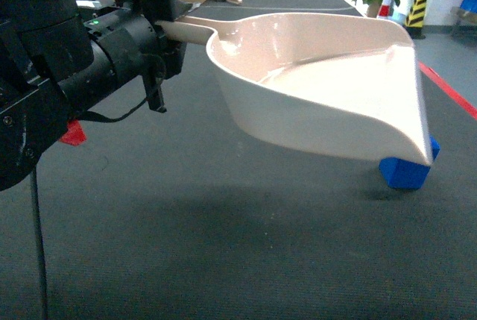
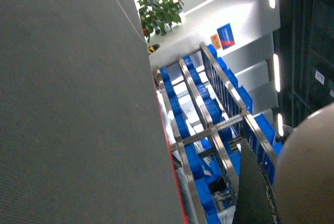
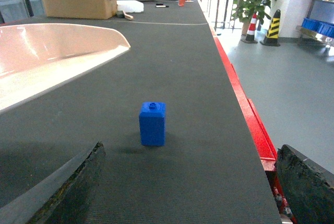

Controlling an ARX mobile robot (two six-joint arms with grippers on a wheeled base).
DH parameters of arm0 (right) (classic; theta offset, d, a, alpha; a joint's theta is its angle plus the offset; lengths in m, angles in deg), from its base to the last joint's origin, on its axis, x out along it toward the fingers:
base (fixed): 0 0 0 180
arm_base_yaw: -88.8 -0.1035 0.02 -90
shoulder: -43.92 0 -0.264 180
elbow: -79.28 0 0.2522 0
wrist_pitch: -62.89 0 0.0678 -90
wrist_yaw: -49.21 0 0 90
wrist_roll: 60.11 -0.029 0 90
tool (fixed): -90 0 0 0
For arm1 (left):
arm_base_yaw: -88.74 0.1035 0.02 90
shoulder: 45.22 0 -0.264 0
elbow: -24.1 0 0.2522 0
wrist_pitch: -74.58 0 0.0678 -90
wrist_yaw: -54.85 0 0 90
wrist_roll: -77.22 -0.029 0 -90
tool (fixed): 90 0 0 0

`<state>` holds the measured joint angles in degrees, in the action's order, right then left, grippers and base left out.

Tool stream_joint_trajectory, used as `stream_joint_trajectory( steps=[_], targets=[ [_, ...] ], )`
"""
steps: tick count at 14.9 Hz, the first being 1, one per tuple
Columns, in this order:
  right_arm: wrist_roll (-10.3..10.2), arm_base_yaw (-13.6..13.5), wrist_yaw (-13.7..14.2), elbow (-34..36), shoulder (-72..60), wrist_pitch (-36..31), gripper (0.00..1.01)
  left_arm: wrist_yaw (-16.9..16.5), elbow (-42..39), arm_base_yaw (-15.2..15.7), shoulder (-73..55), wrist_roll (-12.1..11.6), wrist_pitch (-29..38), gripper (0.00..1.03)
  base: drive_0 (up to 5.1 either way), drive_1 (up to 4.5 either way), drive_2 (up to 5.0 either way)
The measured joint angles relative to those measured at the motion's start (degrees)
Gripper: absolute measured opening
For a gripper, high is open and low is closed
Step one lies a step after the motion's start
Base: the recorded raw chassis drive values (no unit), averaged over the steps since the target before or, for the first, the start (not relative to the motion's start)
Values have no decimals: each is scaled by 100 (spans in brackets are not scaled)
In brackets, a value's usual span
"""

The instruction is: Place part in tray to right shelf

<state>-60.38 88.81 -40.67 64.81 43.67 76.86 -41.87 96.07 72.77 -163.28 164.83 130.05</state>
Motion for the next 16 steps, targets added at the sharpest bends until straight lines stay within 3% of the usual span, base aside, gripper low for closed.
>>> stream_joint_trajectory(
  steps=[3, 4, 5, 6, 7, 9, 11, 12, 13, 14, 15, 16],
  targets=[
    [0, 0, 0, 0, 0, -2, 98, -83, -7, -168, 4, -105, -201, 12, 0, 0, 0],
    [61, -129, 400, -111, -120, 450, 98, -79, -7, -140, 4, -107, -179, 12, 0, 0, 0],
    [138, -356, 1102, -382, -870, 863, 98, -74, -7, -105, 4, -107, -190, 12, 0, 0, 0],
    [181, -199, 1158, -444, -1803, 345, 98, -35, -7, -101, 4, -109, -188, 12, 0, 0, 0],
    [221, 24, 892, -476, -2605, -264, 98, -33, -7, -96, 4, -111, -186, 12, 0, 0, 0],
    [450, 553, -114, -887, -4715, -1753, 98, -61, -7, -109, 4, -111, -179, 12, 0, 0, 0],
    [922, 914, -1029, -1399, -6575, -3001, 98, -59, -7, -109, 4, -111, -192, 12, 0, 0, 0],
    [1115, 997, -1335, -1707, -7466, -3338, 98, -59, -7, -109, 4, -111, -188, 12, 0, 0, 0],
    [1143, 774, -2063, -2920, -9429, -3327, 98, -57, -7, -109, 4, -109, -186, 12, 0, 0, 0],
    [1263, 350, -1770, -4009, -10780, -3331, 98, -57, -7, -109, 4, -109, -188, 12, 0, 0, 0],
    [1268, -149, -1134, -4878, -11715, -3515, 98, -57, -7, -109, 4, -111, -186, 12, 0, 0, 0],
    [1143, -393, -634, -5016, -11962, -3672, 84, -57, -7, -109, 4, -109, -190, 12, 0, 0, 0]
  ],
)
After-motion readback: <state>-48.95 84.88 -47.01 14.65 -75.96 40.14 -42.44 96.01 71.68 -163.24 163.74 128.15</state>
